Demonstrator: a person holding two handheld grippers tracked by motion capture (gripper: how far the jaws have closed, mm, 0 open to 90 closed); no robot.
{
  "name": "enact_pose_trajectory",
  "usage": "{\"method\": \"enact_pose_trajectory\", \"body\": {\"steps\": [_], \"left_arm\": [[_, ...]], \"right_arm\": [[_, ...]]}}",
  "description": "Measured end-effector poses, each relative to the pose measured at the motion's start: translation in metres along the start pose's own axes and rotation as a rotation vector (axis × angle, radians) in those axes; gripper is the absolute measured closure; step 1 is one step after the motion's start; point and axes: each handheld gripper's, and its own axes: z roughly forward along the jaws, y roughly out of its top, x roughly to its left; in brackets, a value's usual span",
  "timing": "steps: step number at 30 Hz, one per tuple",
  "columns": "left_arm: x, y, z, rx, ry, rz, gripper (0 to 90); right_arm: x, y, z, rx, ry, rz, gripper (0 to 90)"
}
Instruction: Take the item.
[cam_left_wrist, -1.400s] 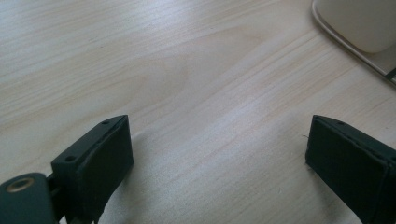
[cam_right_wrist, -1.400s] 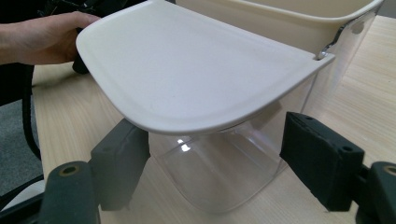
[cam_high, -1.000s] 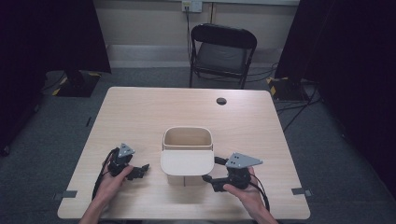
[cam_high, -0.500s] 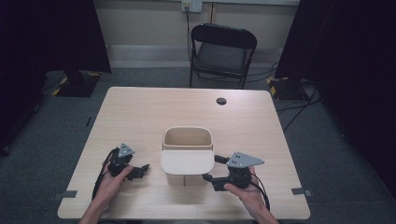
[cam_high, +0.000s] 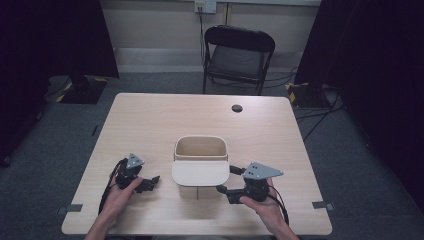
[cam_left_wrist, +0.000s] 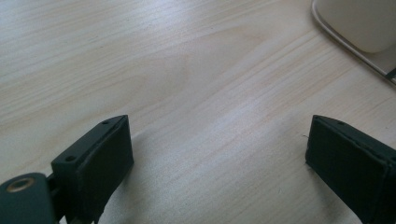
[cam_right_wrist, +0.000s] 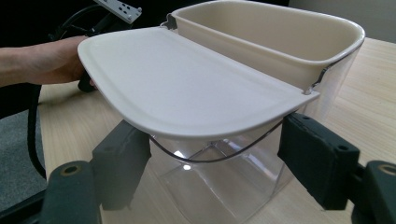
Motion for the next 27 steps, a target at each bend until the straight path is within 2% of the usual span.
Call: {"method": "enact_pose_trajectory", "body": {"steps": [20, 27], "left_arm": [[0.0, 0.0, 0.0, 0.0, 0.001, 0.0, 6.8], [0.0, 0.0, 0.0, 0.0, 0.0, 0.001, 6.8]], "right_arm": [[-0.0025, 0.0024, -0.0019, -0.004, -0.012, 0.021, 24.1], [-0.0032, 0.0052, -0.0025, -0.027, -0.015, 0.014, 24.5]]}}
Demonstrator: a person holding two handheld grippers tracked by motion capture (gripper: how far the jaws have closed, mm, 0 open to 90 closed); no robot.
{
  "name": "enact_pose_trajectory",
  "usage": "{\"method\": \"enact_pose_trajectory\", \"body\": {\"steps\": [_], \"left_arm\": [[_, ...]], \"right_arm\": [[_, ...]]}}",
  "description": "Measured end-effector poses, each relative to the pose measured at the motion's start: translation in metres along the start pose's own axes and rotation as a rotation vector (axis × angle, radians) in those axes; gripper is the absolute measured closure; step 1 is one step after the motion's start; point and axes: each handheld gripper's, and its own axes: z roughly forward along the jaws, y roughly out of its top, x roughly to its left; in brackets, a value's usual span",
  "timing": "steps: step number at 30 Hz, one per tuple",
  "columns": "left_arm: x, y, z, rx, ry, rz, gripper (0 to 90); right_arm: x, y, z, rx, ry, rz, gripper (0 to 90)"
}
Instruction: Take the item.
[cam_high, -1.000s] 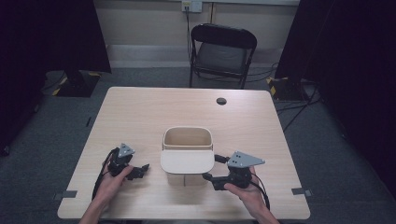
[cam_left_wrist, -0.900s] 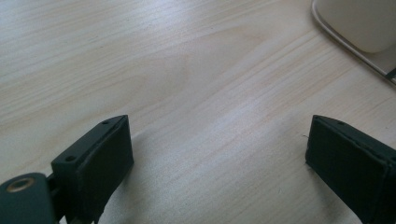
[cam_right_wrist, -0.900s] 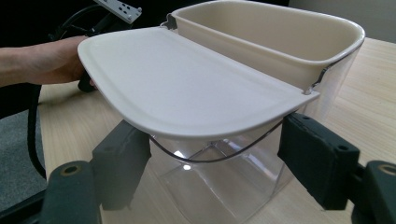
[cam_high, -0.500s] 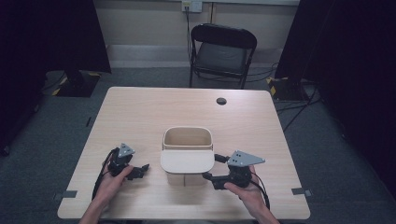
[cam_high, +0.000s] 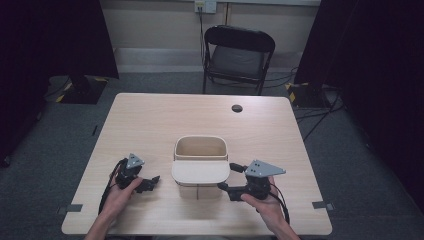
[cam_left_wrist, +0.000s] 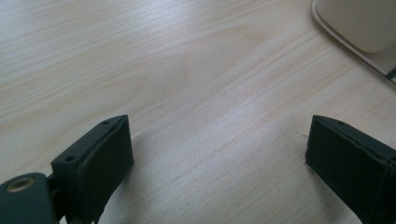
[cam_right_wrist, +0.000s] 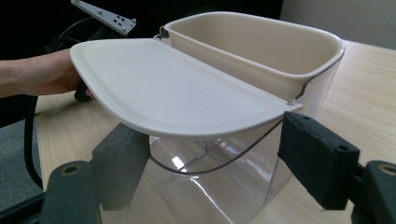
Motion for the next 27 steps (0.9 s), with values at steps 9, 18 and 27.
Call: {"method": "enact_pose_trajectory", "body": {"steps": [9, 18, 27], "left_arm": [[-0.0002, 0.0, 0.0001, -0.002, 0.0, -0.002, 6.8], [-0.0002, 0.0, 0.0002, -0.002, -0.001, -0.003, 6.8], [0.0, 0.0, 0.0, 0.0, 0.0, 0.0, 6.8]], "right_arm": [[0.0003, 0.0014, -0.0006, 0.007, -0.006, 0.0, 25.5], [0.0003, 0.0017, -0.0005, 0.006, -0.014, 0.008, 27.1], [-0.0001, 0.0029, -0.0012, 0.002, -0.009, 0.008, 29.4]]}}
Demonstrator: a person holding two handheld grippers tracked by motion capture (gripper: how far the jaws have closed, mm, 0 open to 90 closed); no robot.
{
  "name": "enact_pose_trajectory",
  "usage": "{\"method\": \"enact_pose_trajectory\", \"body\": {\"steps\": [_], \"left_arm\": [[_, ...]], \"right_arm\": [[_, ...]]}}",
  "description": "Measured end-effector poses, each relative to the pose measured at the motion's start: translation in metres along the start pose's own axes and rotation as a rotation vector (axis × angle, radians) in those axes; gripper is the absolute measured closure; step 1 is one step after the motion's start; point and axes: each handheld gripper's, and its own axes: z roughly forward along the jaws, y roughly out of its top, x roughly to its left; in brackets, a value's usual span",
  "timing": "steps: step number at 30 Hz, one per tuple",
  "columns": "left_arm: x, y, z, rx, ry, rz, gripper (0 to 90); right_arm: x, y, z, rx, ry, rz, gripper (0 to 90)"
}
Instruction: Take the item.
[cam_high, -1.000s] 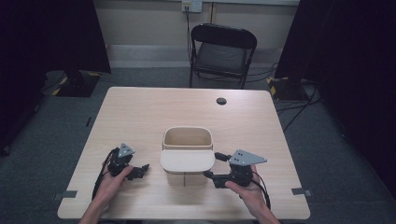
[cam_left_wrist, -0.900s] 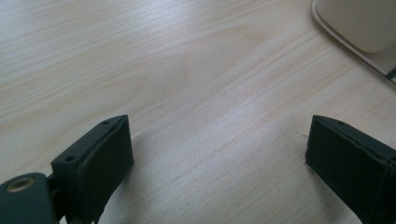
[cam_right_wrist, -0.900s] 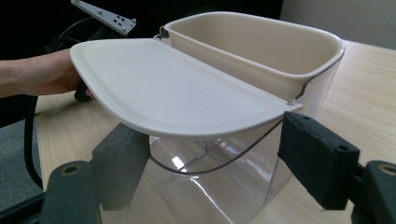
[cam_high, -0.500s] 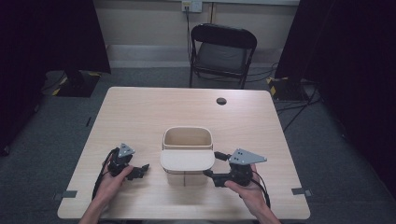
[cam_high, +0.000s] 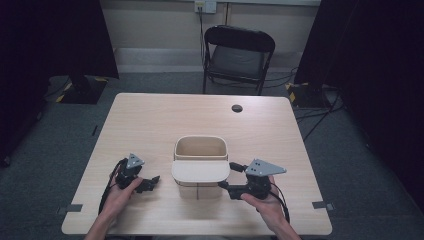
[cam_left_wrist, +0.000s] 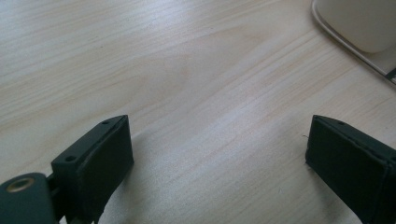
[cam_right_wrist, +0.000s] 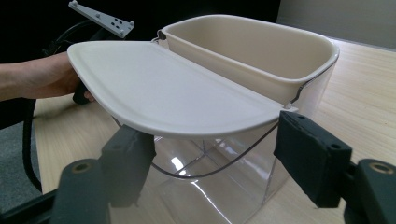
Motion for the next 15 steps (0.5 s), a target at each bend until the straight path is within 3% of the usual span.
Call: {"method": "enact_pose_trajectory", "body": {"steps": [3, 15], "left_arm": [[-0.0002, 0.0, 0.0002, -0.001, -0.001, -0.003, 6.8], [-0.0002, 0.0, 0.0001, -0.002, 0.0, -0.003, 6.8]], "right_arm": [[-0.0005, 0.0004, -0.0006, 0.001, -0.013, 0.012, 32.5], [-0.0005, 0.0026, 0.0, -0.002, -0.011, 0.022, 31.0]]}}
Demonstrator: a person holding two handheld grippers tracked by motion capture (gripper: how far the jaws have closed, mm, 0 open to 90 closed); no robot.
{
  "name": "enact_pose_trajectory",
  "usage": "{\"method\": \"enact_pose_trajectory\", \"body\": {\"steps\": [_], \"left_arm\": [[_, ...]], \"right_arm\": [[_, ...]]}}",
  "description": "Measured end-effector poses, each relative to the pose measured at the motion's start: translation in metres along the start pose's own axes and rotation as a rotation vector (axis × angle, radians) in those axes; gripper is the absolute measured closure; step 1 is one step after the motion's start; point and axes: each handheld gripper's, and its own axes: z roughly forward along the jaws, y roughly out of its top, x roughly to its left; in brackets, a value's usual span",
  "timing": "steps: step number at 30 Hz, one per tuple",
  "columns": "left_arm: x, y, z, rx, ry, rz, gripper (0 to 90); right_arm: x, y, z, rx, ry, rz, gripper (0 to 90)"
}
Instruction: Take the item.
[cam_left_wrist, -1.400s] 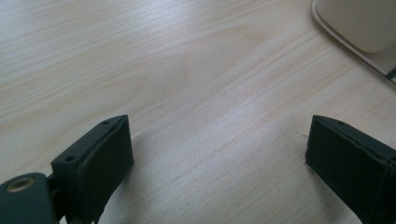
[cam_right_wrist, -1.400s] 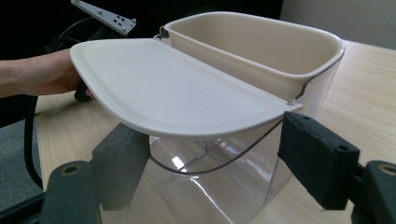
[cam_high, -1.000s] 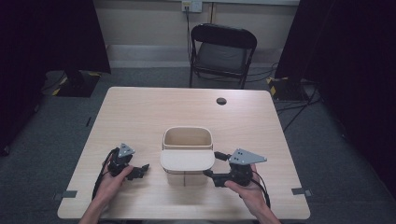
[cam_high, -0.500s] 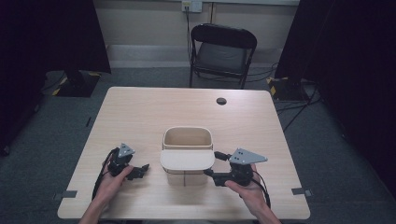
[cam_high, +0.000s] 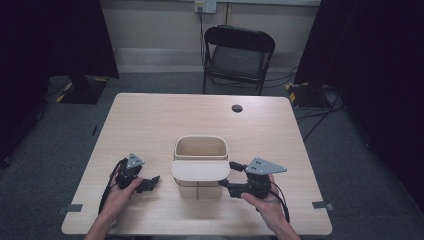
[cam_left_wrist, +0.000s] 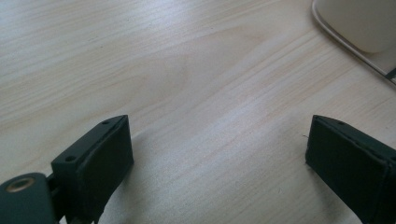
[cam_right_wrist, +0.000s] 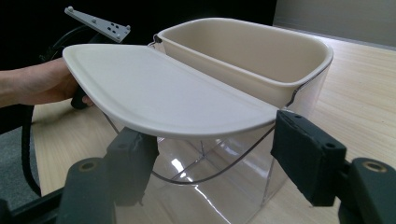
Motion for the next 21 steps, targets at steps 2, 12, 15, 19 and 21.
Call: {"method": "enact_pose_trajectory", "body": {"steps": [2, 12, 15, 19, 21], "left_arm": [[0.0002, 0.0, -0.0001, 0.002, 0.0, 0.003, 6.8], [0.0, 0.0, 0.0, 0.0, 0.0, 0.0, 6.8], [0.0002, 0.0, -0.0001, 0.002, 0.0, 0.003, 6.8], [-0.0002, -0.0001, 0.0001, -0.003, 0.0, -0.004, 6.8], [-0.0004, -0.0001, 0.0003, -0.005, -0.001, -0.007, 6.8]], "right_arm": [[0.0005, 0.0006, -0.0003, 0.003, -0.003, -0.003, 31.0], [0.0007, 0.0017, -0.0011, 0.002, 0.001, -0.009, 30.7], [0.0009, 0.0023, -0.0007, 0.0, 0.0, -0.008, 30.6], [0.0002, 0.0041, -0.0012, -0.001, -0.003, -0.01, 31.8], [0.0003, 0.0047, -0.001, -0.003, -0.005, -0.009, 31.8]]}}
